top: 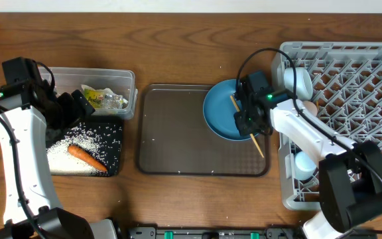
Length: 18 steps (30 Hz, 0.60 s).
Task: Sort waste into correct bins and load items into the dishwasher rack
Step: 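Move the right gripper back and grasp the remaining chopstick on the plate, then carry the chopstick right and release it upright in the rack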
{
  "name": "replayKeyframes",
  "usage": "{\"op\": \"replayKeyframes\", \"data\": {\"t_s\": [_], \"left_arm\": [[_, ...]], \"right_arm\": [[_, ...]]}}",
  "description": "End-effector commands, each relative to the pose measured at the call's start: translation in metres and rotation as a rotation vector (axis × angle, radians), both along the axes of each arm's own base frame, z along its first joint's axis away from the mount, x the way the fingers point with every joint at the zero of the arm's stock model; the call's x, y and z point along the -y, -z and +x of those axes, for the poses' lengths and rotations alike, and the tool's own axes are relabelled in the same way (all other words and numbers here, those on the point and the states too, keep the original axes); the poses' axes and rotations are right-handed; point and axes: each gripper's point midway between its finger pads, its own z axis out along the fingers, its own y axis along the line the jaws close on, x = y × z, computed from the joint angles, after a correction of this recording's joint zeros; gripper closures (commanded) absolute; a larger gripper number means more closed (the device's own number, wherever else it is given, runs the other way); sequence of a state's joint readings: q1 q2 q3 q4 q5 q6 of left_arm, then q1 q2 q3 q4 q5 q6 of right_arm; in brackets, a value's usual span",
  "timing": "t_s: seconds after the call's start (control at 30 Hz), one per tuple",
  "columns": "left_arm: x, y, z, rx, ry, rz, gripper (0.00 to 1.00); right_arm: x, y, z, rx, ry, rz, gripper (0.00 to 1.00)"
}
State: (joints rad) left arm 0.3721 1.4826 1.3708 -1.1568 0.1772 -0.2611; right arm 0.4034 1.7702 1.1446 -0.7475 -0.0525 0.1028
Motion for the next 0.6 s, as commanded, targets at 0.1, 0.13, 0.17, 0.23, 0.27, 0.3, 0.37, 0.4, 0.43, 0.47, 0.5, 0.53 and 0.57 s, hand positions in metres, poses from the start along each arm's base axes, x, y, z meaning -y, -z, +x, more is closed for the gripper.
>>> {"op": "replayKeyframes", "data": {"t_s": [0.1,0.13,0.17,0.23,0.27,0.3,0.37,0.4,0.43,0.47,0.5,0.53,0.57], "left_arm": [[-0.002,-0.008,-0.001,0.020,0.000,0.014,0.02],[-0.002,-0.008,-0.001,0.020,0.000,0.014,0.02],[-0.002,-0.008,-0.001,0.020,0.000,0.014,0.02],[-0.002,-0.008,-0.001,0.020,0.000,0.014,0.02],[-0.002,-0.008,-0.001,0.020,0.000,0.014,0.02],[-0.002,-0.008,-0.001,0.020,0.000,0.014,0.02],[-0.002,-0.008,-0.001,0.020,0.000,0.014,0.02],[-0.002,-0.008,-0.001,0.020,0.000,0.014,0.02],[-0.002,-0.008,-0.001,0.020,0.000,0.014,0.02],[-0.002,-0.008,-0.001,0.020,0.000,0.014,0.02],[-0.002,-0.008,-0.001,0.020,0.000,0.014,0.02],[-0.002,-0.008,-0.001,0.020,0.000,0.014,0.02],[-0.002,-0.008,-0.001,0.020,0.000,0.014,0.02]], "right_arm": [[-0.005,-0.085,0.015,0.191,-0.088,0.047,0.99],[-0.003,-0.096,0.014,0.219,-0.115,0.041,0.99],[0.001,-0.106,0.013,0.250,-0.124,0.024,0.99],[0.023,-0.131,0.011,0.328,-0.087,-0.054,0.99],[0.036,-0.142,0.009,0.362,-0.061,-0.103,0.99],[0.053,-0.153,0.006,0.395,-0.030,-0.169,0.99],[0.086,-0.174,-0.002,0.452,0.037,-0.301,0.99],[0.100,-0.183,-0.006,0.473,0.066,-0.353,0.99],[0.115,-0.192,-0.010,0.492,0.099,-0.408,0.99],[0.125,-0.198,-0.014,0.502,0.121,-0.444,0.99],[0.135,-0.203,-0.019,0.508,0.144,-0.473,0.99],[0.142,-0.205,-0.022,0.506,0.161,-0.488,0.99],[0.147,-0.206,-0.025,0.499,0.167,-0.495,0.99]]}}
